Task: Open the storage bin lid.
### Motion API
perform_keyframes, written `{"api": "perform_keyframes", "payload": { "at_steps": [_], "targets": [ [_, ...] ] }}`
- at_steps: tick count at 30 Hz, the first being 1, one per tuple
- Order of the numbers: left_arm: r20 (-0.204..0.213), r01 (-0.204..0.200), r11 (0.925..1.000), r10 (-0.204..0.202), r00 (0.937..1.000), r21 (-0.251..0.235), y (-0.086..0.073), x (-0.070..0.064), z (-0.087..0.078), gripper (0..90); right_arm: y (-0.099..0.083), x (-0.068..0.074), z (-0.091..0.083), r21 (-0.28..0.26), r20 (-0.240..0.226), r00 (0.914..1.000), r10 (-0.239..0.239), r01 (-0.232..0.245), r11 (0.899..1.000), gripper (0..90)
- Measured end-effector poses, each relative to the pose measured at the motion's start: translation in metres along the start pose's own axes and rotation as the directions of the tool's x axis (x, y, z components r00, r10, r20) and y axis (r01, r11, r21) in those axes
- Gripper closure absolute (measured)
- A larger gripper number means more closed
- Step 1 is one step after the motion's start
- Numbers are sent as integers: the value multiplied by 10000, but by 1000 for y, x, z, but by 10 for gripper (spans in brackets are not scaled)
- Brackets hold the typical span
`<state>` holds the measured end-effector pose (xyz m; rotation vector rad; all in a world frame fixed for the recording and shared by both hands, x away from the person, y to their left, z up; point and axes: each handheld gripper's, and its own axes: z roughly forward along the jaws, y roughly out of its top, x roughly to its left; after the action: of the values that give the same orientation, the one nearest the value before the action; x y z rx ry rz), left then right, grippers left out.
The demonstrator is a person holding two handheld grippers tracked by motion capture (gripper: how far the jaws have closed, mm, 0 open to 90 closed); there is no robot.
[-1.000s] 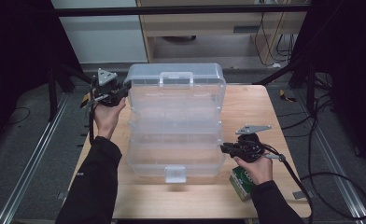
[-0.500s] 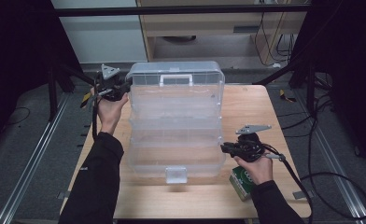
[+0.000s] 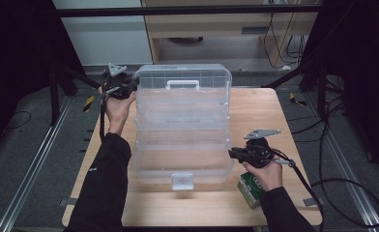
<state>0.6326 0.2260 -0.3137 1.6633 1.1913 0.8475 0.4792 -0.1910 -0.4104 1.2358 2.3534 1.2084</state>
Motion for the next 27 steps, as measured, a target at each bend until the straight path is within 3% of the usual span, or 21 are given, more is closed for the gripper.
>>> {"api": "perform_keyframes", "payload": {
  "at_steps": [10,11,17,21,27],
  "targets": [
    [-65,60,10000,-60,10000,71,1,3,13,793,0,0,0,-8,-1,10000,-77,77,10000,773],
    [-174,13,9999,-11,9998,112,1,3,14,843,0,0,0,13,4,10000,-82,82,10000,773],
    [-108,125,9999,-124,9999,101,-2,7,24,844,0,-1,0,7,-28,10000,-58,58,10000,771],
    [-304,-53,9994,64,9995,353,1,5,30,842,0,-1,0,28,-20,10000,-66,66,10000,771],
    [-328,-9,9986,27,9995,532,1,7,38,841,0,0,0,27,4,10000,-94,94,10000,770]
  ]
}}
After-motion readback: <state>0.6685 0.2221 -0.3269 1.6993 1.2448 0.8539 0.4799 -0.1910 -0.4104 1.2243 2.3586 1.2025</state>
